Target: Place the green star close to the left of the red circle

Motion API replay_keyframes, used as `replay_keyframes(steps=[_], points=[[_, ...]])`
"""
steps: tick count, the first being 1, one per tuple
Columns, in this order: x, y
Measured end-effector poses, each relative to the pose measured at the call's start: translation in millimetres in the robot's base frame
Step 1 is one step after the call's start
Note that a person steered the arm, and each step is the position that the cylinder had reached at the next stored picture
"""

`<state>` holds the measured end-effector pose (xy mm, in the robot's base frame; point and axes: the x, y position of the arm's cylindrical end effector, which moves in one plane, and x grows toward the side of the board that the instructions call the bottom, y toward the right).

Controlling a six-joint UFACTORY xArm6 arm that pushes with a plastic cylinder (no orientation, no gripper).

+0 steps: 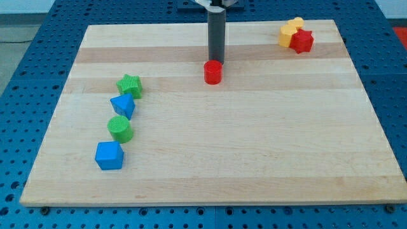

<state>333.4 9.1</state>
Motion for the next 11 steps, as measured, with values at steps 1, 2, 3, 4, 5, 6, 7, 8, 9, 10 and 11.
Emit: replay_keyframes(steps=[1,2,3,4,5,6,7,8,9,10,11], points=[[11.7,0.0],[11.9,0.0],[11.9,-42.4],[11.9,-124.1],[18.1,-199.2],[61.1,-226.9],[71.5,-187.9],[71.4,-136.4],[71.4,-110.8],[71.4,-110.8],[71.4,-106.7]])
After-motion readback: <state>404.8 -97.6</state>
